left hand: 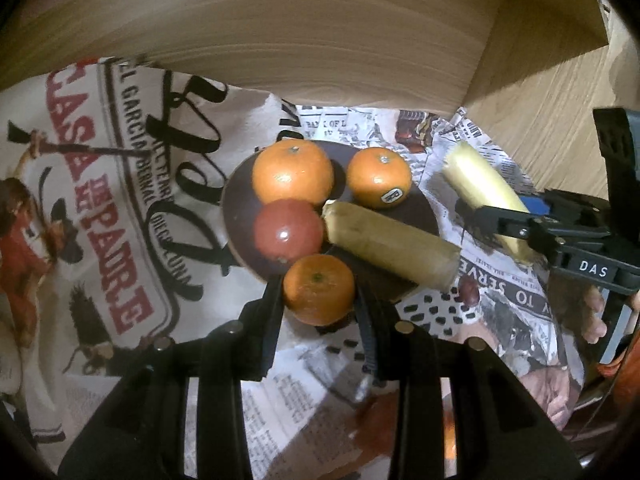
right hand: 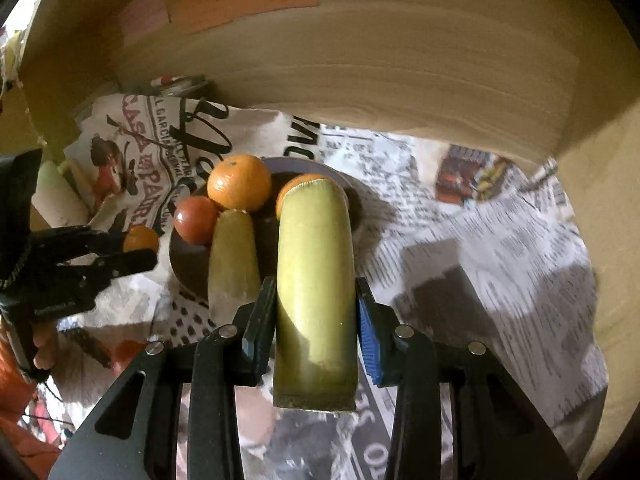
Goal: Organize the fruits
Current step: 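Lower the green-yellow banana onto the plate and open the right tool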
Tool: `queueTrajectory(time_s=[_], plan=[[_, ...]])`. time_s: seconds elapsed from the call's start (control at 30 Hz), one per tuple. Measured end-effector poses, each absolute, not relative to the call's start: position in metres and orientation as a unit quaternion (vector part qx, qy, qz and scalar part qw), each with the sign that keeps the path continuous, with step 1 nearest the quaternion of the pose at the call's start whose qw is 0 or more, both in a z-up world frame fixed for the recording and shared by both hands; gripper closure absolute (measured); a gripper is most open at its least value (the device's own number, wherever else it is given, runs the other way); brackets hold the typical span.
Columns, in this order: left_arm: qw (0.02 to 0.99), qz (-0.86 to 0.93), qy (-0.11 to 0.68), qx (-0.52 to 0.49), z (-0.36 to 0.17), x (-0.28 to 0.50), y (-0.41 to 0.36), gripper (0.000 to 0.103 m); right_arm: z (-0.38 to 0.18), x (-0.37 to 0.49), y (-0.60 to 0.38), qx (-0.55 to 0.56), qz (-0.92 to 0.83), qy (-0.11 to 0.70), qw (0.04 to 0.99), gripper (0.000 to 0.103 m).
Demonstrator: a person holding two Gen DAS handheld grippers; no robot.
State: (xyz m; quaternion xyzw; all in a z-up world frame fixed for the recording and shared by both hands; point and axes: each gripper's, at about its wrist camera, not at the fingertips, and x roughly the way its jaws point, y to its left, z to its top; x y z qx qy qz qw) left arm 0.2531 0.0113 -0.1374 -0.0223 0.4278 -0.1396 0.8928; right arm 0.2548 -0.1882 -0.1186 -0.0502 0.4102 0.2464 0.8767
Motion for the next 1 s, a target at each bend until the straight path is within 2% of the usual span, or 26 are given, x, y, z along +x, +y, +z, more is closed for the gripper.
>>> queueTrajectory(time_s=[0.87, 1.0], plan=[[0.877, -0.143, 0.459, -0.004, -0.163, 0.28, -0.015, 0.067, -0.142, 0.294, -0.125, -0.097, 0.318, 0.414, 0.847, 0.069], [0.877, -0.142, 0.459, -0.009, -0.161, 0.278, -0.012, 0.067, -0.14, 0.294, -0.125, -0.095, 0.314, 0.419, 0.847, 0.065]])
